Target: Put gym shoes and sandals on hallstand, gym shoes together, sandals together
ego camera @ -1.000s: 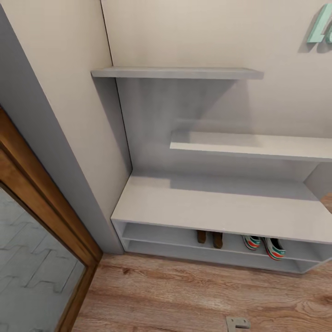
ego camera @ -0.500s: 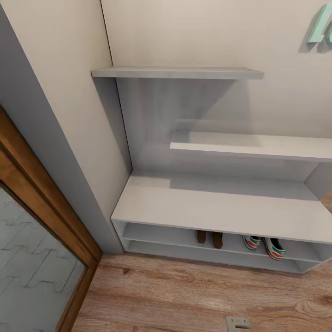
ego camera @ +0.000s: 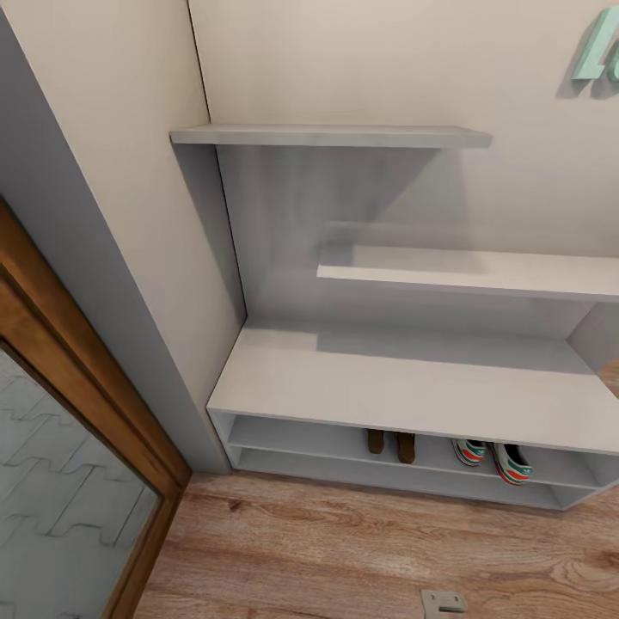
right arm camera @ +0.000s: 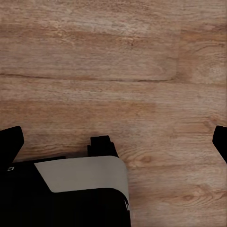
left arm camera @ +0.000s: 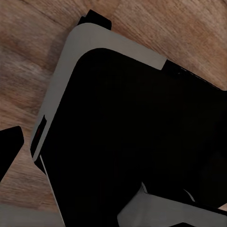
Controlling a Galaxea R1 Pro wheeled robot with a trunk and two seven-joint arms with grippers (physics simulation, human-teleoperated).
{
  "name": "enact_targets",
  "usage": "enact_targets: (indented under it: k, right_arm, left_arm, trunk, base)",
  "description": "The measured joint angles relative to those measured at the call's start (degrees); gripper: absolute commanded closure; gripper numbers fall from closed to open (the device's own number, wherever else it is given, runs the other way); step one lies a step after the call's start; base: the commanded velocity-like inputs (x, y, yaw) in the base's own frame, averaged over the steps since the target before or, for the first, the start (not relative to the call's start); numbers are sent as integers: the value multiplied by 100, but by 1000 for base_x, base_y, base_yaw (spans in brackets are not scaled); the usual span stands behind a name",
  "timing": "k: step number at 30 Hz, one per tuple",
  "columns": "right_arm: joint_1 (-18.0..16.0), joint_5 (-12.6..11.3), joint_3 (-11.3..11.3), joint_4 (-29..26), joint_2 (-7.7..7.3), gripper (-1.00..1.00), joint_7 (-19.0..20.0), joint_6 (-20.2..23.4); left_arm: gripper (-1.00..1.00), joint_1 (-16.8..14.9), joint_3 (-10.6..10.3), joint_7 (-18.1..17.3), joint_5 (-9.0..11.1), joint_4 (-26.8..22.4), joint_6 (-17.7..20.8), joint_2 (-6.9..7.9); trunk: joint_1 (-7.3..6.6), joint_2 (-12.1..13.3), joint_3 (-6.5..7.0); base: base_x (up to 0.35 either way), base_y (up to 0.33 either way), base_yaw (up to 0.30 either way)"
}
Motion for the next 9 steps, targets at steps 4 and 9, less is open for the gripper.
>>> enact_targets:
  k: [4, 9]
  right_arm:
    - [1, 0, 0, 0, 1, -100, 0, -3]
    - [0, 0, 0, 0, 0, -100, 0, -1]
  left_arm:
    - [-100, 0, 0, 0, 4, 0, 0, 0]
    - [-100, 0, -1, 0, 8, 0, 0, 0]
  trunk:
    - [0, 0, 0]
    - [0, 0, 0]
  base:
    - [0, 0, 0]
    - [0, 0, 0]
